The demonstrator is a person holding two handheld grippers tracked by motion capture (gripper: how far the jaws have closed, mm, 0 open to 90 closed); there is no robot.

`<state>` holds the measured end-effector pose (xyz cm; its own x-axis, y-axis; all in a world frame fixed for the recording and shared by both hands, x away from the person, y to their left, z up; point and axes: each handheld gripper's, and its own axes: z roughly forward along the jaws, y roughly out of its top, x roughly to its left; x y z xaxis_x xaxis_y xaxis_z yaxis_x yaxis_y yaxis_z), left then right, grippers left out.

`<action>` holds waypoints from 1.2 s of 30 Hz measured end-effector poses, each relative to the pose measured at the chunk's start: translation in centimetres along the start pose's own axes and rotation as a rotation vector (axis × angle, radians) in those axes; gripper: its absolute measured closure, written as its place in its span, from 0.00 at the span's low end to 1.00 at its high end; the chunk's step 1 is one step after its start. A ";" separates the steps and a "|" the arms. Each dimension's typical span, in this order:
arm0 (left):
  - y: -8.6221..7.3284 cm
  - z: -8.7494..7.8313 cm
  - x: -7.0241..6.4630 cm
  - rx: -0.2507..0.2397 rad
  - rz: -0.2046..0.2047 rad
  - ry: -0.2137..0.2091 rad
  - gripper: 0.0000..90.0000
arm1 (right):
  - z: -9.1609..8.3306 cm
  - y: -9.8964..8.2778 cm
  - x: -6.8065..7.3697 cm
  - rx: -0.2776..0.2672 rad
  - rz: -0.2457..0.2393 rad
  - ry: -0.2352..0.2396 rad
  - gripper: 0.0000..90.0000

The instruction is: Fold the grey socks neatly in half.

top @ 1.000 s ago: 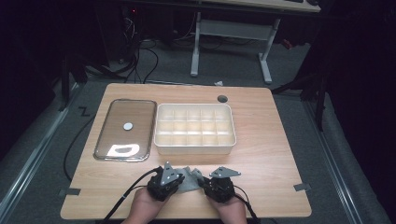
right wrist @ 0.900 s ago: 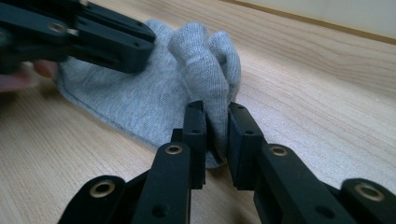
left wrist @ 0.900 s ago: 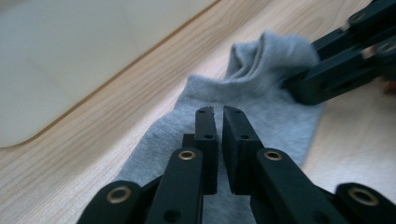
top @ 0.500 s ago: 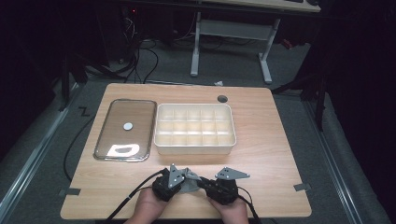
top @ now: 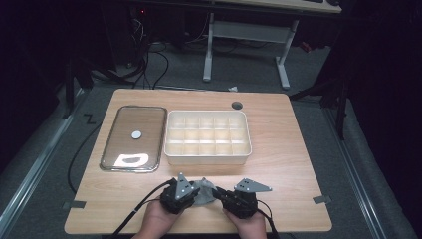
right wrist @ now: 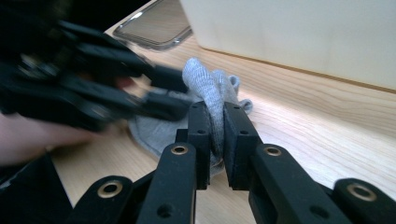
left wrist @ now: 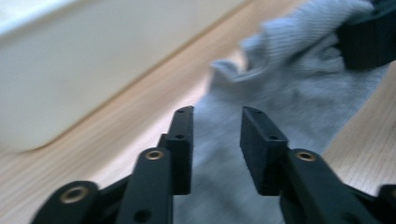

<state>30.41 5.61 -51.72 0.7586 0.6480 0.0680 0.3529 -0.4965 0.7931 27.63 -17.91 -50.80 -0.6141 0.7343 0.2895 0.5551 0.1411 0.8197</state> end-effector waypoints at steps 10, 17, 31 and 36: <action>-3.4 -2.6 2.8 0.009 -0.189 -0.063 0.59 | -0.4 -0.1 -0.4 0.008 0.000 -0.045 0.92; -3.6 -1.6 3.1 0.020 -0.224 -0.123 0.72 | -0.2 -0.1 -0.3 0.025 -0.003 -0.064 0.92; -3.9 -2.0 3.0 -0.033 -0.233 -0.143 0.89 | -0.1 1.3 1.8 0.084 -0.089 -0.218 0.91; -4.0 -2.1 3.0 -0.027 -0.214 -0.166 0.90 | 0.5 1.8 3.0 0.091 -0.124 -0.240 0.91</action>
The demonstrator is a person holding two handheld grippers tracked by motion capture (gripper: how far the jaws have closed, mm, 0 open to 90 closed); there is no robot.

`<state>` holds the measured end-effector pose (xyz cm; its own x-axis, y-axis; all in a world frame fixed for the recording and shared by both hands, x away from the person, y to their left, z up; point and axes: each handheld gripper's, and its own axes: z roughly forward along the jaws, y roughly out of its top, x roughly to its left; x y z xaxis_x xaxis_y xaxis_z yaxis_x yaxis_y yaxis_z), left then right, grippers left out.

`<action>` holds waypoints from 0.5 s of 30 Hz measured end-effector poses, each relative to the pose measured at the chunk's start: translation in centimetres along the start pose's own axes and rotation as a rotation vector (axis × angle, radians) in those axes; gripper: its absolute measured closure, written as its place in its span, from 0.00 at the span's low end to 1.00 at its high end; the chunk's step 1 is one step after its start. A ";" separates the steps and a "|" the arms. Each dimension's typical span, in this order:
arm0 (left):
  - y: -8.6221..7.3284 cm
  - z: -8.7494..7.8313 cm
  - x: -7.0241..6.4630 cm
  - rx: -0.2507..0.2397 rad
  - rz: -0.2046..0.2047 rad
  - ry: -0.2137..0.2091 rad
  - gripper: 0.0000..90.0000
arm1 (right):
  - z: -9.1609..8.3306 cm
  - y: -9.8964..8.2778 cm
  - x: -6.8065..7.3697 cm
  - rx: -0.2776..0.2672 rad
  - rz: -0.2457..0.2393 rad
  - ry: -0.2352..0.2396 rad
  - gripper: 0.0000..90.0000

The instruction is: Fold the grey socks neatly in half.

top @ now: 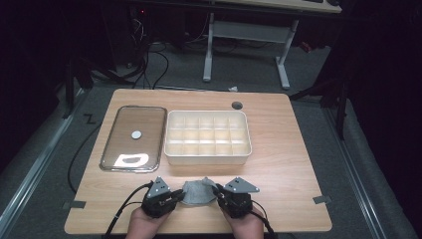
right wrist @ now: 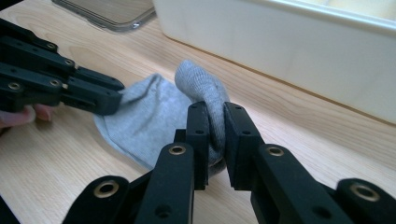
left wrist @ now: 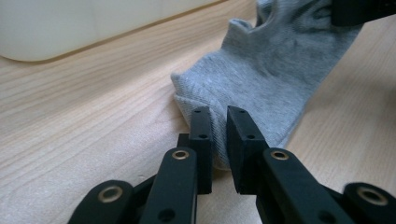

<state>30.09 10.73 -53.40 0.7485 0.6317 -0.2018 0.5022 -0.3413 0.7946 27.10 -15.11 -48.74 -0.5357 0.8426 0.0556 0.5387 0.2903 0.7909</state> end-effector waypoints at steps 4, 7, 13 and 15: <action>0.0 0.0 0.0 0.001 0.003 -0.003 0.89 | 0.5 0.4 1.0 0.007 -0.022 0.011 0.91; 0.0 0.0 0.0 0.004 0.000 -0.002 0.88 | 1.0 0.7 1.8 0.002 -0.036 0.033 0.92; 0.0 0.0 0.0 0.004 -0.005 -0.007 0.87 | 1.8 1.3 3.0 -0.032 -0.054 0.031 0.92; 0.0 0.0 0.0 0.003 -0.003 -0.006 0.87 | 1.8 1.4 3.1 -0.039 -0.053 0.030 0.92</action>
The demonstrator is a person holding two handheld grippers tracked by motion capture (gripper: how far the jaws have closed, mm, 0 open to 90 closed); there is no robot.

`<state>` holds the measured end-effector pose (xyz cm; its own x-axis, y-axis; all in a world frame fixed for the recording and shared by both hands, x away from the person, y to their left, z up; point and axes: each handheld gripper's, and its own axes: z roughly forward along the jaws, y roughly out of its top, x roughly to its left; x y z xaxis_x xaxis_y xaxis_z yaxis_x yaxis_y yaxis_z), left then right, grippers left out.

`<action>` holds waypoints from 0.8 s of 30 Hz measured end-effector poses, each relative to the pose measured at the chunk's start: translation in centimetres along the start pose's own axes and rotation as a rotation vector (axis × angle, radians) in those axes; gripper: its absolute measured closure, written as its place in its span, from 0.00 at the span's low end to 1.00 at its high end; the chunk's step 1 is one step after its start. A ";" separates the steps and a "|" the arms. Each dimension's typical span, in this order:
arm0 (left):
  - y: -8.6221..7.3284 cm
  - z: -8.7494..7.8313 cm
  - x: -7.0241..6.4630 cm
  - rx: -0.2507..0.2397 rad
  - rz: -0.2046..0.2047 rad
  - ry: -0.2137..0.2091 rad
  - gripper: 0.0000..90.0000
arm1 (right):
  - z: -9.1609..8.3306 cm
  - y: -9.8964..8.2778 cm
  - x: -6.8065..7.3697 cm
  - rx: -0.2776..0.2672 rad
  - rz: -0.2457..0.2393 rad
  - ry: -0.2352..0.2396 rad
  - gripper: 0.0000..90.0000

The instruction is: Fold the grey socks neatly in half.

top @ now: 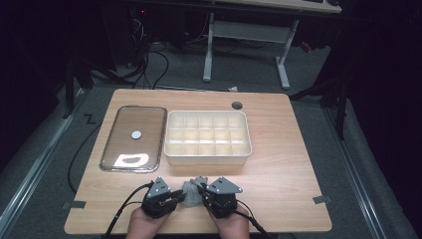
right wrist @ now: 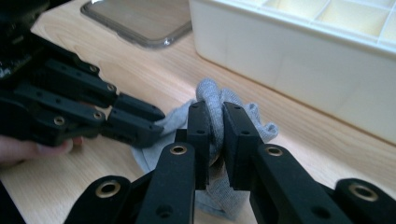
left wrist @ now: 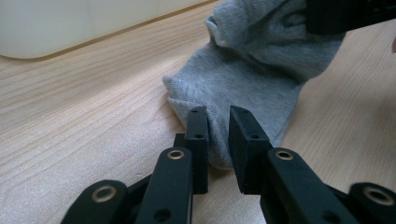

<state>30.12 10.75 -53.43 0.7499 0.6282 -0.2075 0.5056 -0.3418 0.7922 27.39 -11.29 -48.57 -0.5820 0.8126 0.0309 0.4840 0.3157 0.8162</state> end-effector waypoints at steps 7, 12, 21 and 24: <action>0.0 0.0 0.0 -0.002 -0.002 0.002 0.88 | 1.4 -0.3 0.7 0.023 0.001 0.029 0.92; 0.0 -0.1 0.1 -0.005 -0.011 0.008 0.88 | 2.8 -0.8 1.3 0.055 -0.014 0.065 0.92; 0.0 0.0 0.1 -0.003 -0.020 0.013 0.88 | 3.1 -1.3 1.2 0.061 -0.005 0.105 0.80; 0.0 0.0 0.2 -0.001 -0.021 0.010 0.87 | 2.1 -0.9 1.3 0.040 -0.027 0.097 0.77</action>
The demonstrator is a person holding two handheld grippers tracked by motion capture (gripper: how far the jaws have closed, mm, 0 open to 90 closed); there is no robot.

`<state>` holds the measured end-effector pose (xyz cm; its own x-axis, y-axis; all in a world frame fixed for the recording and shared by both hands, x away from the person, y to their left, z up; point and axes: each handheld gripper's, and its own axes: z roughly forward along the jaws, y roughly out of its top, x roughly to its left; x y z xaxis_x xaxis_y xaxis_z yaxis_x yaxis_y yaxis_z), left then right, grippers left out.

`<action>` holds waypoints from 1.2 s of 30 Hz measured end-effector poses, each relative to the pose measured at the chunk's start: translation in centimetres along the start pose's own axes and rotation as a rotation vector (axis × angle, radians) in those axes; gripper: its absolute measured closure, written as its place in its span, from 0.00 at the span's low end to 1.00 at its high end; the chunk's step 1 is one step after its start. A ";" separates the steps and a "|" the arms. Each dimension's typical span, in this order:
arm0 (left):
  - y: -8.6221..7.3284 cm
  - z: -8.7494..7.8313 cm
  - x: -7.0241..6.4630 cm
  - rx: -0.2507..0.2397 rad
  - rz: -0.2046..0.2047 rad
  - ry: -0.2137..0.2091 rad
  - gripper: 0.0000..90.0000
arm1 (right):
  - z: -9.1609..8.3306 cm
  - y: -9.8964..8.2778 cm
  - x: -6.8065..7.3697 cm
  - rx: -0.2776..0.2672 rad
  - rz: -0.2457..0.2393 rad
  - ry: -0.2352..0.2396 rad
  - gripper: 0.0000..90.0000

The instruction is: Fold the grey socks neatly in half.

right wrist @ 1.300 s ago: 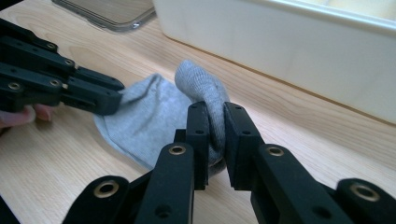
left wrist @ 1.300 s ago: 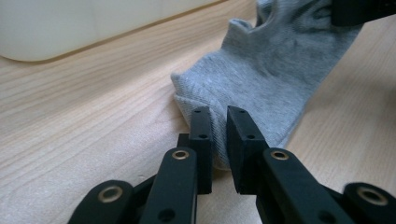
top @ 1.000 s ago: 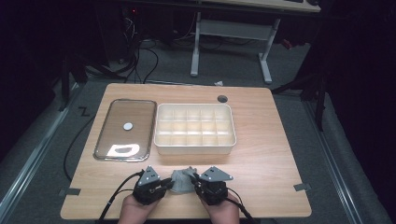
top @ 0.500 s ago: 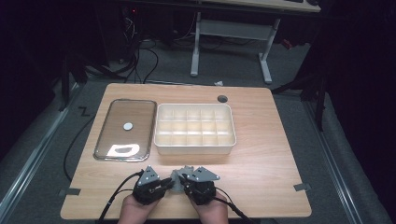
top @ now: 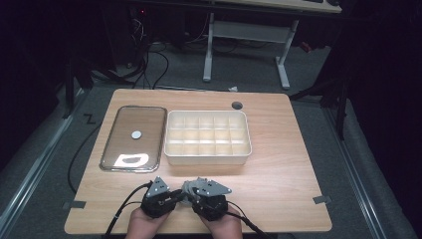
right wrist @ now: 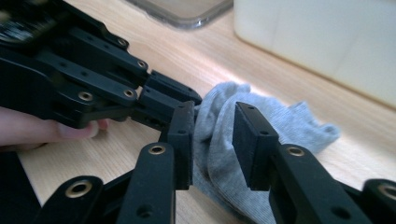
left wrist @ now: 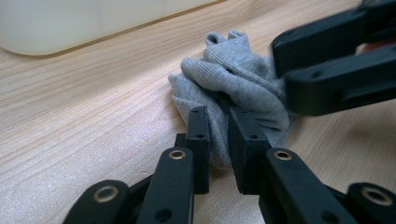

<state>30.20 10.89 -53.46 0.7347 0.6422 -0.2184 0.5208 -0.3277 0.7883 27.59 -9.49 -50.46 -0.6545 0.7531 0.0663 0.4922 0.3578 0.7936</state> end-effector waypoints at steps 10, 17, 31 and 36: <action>0.0 0.0 0.0 0.000 -0.002 0.002 0.86 | 0.0 -0.6 -0.2 0.022 -0.008 -0.023 0.77; 0.0 0.1 0.1 0.002 -0.012 0.007 0.88 | 1.5 -1.0 -0.5 0.079 -0.014 -0.046 0.78; 0.1 0.2 0.3 0.007 -0.029 0.015 0.92 | 2.1 0.2 0.7 0.059 -0.090 0.002 0.97; 0.1 0.2 0.4 0.015 -0.035 0.001 0.90 | 2.4 -0.4 0.2 0.061 -0.069 0.005 0.96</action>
<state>30.64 10.99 -53.56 0.7155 0.6541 -0.2454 0.5527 -0.3151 0.7715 28.60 -8.12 -52.22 -0.6908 0.7228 0.0153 0.4793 0.4420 0.7582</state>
